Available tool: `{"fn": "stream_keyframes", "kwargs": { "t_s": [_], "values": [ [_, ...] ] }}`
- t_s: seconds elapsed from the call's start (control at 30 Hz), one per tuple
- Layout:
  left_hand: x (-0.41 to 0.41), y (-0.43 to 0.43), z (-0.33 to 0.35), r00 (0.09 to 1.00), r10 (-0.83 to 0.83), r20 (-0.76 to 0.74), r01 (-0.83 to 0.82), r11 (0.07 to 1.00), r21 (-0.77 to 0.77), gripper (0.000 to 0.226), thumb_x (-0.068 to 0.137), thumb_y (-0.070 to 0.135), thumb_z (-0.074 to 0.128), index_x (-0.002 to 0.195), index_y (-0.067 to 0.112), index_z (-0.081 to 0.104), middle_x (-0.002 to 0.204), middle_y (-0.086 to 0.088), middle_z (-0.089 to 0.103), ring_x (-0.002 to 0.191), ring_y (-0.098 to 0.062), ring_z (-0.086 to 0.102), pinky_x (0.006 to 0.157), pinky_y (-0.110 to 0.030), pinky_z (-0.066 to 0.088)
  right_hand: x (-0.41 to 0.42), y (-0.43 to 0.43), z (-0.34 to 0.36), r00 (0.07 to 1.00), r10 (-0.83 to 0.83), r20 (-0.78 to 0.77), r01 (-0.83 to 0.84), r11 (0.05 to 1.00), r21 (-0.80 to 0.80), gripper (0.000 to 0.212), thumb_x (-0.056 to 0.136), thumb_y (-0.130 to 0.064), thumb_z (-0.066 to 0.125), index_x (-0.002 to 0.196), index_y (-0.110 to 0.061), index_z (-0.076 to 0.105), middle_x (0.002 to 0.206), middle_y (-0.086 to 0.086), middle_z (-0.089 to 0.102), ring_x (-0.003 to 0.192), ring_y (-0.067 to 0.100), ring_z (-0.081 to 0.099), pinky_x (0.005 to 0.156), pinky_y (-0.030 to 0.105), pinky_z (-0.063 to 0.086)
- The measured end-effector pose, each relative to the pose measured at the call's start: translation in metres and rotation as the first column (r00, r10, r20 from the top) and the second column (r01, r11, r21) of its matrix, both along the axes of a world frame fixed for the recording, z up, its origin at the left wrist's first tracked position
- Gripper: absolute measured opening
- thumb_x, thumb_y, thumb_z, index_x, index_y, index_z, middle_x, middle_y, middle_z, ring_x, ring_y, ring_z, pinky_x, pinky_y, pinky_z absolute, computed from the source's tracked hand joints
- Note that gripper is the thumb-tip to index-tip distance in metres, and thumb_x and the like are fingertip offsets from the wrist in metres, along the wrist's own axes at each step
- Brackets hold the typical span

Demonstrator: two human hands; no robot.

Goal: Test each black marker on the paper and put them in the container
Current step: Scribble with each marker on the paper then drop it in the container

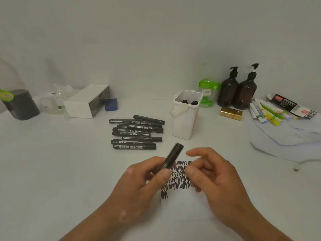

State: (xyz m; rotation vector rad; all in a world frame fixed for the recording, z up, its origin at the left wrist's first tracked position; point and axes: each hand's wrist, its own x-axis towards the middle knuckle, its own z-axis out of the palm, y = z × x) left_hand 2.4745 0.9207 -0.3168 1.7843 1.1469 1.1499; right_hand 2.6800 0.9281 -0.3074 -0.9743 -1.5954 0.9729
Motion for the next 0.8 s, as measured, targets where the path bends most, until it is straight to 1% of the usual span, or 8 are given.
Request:
{"fn": "stream_keyframes", "kwargs": {
  "t_s": [0.1,0.17,0.23,0.3,0.47,0.63,0.73,0.8],
  "values": [
    [-0.001,0.001,-0.003,0.982,-0.031,-0.187,0.052,0.993,0.110,0.023,0.091,0.053,0.055,0.110,0.047,0.068,0.083,0.013,0.065,0.075,-0.012,0.062,0.065,-0.019,0.047,0.001,-0.001,0.000,0.996,0.087,0.000,-0.087,0.996,-0.002,0.032,0.081,-0.046,0.068,0.113,-0.041,0.068,0.077,-0.006,0.068,0.065,0.009,0.065,0.061,0.015,0.049],
    [-0.002,0.002,-0.005,0.972,-0.053,-0.231,0.084,0.989,0.125,0.021,0.091,0.054,0.056,0.109,0.052,0.067,0.083,0.010,0.063,0.074,-0.015,0.060,0.066,-0.027,0.048,-0.002,-0.002,-0.002,0.993,0.111,0.049,-0.112,0.993,0.021,0.022,0.083,-0.042,0.067,0.105,-0.039,0.070,0.078,-0.010,0.068,0.064,0.005,0.062,0.061,0.014,0.048],
    [-0.004,0.004,-0.007,0.968,-0.057,-0.244,0.089,0.988,0.123,0.018,0.090,0.058,0.056,0.104,0.054,0.066,0.080,0.012,0.063,0.071,-0.011,0.059,0.062,-0.021,0.045,0.001,-0.001,0.001,0.993,0.076,0.089,-0.081,0.995,0.057,0.017,0.083,-0.043,0.066,0.098,-0.036,0.071,0.076,-0.010,0.069,0.063,0.004,0.059,0.059,0.016,0.047],
    [-0.008,0.007,-0.008,0.977,-0.016,-0.213,0.037,0.995,0.095,0.022,0.086,0.064,0.054,0.096,0.049,0.067,0.073,0.014,0.063,0.064,-0.005,0.055,0.058,-0.015,0.040,0.013,0.005,0.013,0.999,-0.015,0.035,0.011,0.995,0.095,0.017,0.081,-0.043,0.068,0.094,-0.033,0.073,0.070,-0.008,0.068,0.059,0.005,0.058,0.057,0.017,0.046],
    [-0.019,0.020,-0.009,0.973,0.225,0.046,-0.224,0.974,-0.034,0.039,0.075,0.065,0.051,0.086,0.034,0.072,0.066,0.007,0.067,0.058,-0.002,0.057,0.060,-0.020,0.046,0.048,0.035,0.080,0.931,-0.321,-0.171,0.355,0.905,0.233,0.014,0.086,-0.023,0.064,0.081,-0.032,0.073,0.058,-0.001,0.064,0.049,0.014,0.053,0.046,0.023,0.044],
    [-0.021,0.022,-0.012,0.941,0.321,0.108,-0.315,0.946,-0.071,0.042,0.072,0.064,0.052,0.081,0.028,0.071,0.057,0.006,0.060,0.054,-0.003,0.051,0.058,-0.025,0.041,0.044,0.090,0.151,0.824,-0.547,0.148,0.424,0.769,0.479,0.007,0.087,-0.033,0.066,0.091,-0.033,0.071,0.071,-0.010,0.072,0.064,0.009,0.068,0.065,0.024,0.052],
    [-0.020,0.023,-0.012,0.933,0.335,0.130,-0.326,0.942,-0.081,0.041,0.070,0.063,0.055,0.078,0.026,0.071,0.054,0.007,0.058,0.052,-0.004,0.049,0.053,-0.018,0.040,0.023,0.129,0.169,0.711,-0.585,0.390,0.335,0.770,0.544,0.009,0.093,-0.035,0.064,0.097,-0.032,0.071,0.078,-0.020,0.066,0.072,0.001,0.062,0.064,0.011,0.040],
    [-0.021,0.024,-0.013,0.932,0.334,0.143,-0.323,0.942,-0.094,0.037,0.071,0.060,0.058,0.078,0.025,0.071,0.053,0.007,0.057,0.051,-0.004,0.047,0.050,-0.015,0.038,0.008,0.153,0.171,0.641,-0.580,0.503,0.278,0.786,0.551,0.011,0.095,-0.034,0.063,0.099,-0.030,0.071,0.085,-0.015,0.065,0.076,0.007,0.058,0.064,0.014,0.039]
  ]
}}
